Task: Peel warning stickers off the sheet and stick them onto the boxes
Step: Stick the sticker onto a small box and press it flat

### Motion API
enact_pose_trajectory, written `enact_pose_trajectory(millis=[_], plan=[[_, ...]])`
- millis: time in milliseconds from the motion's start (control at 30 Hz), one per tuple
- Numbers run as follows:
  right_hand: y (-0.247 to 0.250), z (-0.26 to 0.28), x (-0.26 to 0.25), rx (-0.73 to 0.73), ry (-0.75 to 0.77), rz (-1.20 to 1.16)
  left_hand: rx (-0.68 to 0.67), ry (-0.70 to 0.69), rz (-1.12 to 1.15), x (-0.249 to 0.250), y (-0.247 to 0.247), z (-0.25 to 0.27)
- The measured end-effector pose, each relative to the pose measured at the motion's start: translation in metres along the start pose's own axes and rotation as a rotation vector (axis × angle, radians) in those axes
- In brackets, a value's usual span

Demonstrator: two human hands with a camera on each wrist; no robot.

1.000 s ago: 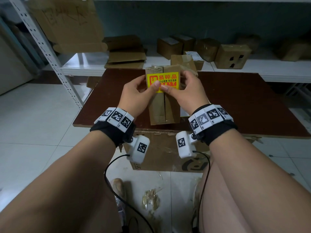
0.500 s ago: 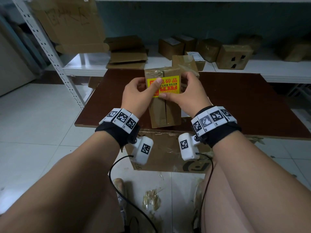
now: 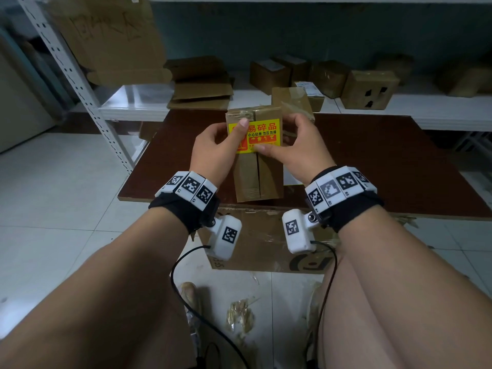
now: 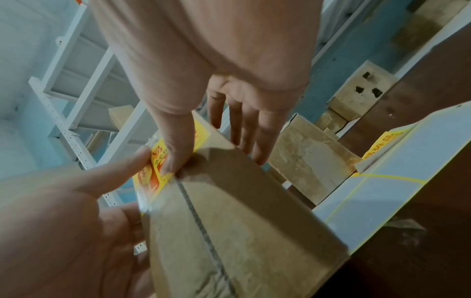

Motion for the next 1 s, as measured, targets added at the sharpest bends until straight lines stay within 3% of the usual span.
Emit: enact_pose_trajectory(millis=[100,233,433,600,800,1000], plan=[[-0.003,0.000,0.001,-0.010,-0.006,-0.042,-0.025,-0.029,0.024,0.006,-0.002,0.005],[0.002,0.002,-0.003,0.113,-0.015,-0.106,-0.067,-0.050,0.059,0.011,-0.007,0.012],[-0.004,0.002,-0.001,0.016,0.005,-0.080,-0.057,-0.040,0.051,0.011,-0.005,0.011],[-0.004,-0.002,0.002,0.061,-0.014,-0.229,-0.047,0.000,0.038,0.010,-0.001,0.009],[-0.012,-0.003,0.009,-0.010,-0.049,-0.354,-0.009,0.017,-0.006,0.010,0.005,0.008],[-0.009,-0.002,0.004,0.123,0.000,-0.282,-0.013,0.016,-0.039,0.013,0.007,0.007]])
Point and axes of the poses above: each hand's wrist, its own z-axis away from the middle knuckle, its own y-axis out of the back of the hand, x = y × z, the point moved 9 cm from there along -z, towards the middle knuckle, and after that the axes turned 14 degrees about y, right-handed, at the moved point
